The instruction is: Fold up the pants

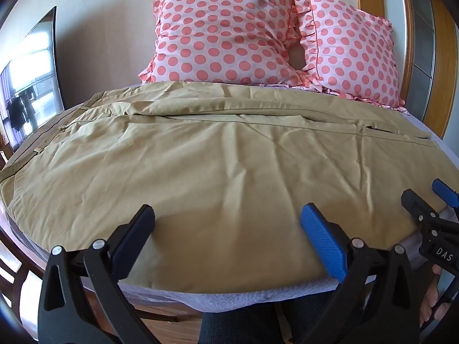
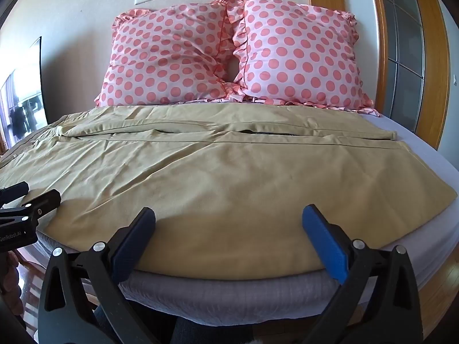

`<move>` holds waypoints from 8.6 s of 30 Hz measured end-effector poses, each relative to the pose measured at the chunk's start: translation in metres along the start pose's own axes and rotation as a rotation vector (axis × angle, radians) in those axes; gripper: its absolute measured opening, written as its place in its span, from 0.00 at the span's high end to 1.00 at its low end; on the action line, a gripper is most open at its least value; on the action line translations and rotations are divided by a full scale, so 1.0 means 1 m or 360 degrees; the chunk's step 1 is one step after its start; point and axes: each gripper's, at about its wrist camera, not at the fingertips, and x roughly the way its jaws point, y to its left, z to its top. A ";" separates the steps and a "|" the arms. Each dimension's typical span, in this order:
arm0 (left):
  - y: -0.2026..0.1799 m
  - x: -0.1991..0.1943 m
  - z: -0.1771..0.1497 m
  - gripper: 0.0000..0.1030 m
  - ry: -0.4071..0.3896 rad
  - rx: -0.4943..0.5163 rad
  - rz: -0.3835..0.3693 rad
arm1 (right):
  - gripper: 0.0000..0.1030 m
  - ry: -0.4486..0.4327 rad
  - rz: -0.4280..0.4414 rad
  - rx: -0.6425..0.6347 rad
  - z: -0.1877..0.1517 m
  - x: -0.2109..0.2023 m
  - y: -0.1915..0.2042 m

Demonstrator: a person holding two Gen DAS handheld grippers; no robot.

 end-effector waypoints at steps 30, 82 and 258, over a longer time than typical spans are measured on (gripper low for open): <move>0.000 0.000 0.000 0.02 -0.0008 0.0001 0.0000 | 0.01 -0.0008 -0.0001 -0.0002 0.000 0.000 0.000; 0.000 -0.001 0.000 0.02 -0.0020 0.0002 0.0001 | 0.01 -0.0019 -0.0002 -0.0004 0.000 0.000 0.000; 0.245 -0.035 -0.045 0.08 0.0005 -0.1047 -0.0529 | 0.19 0.0283 0.1118 0.0040 0.067 0.042 0.061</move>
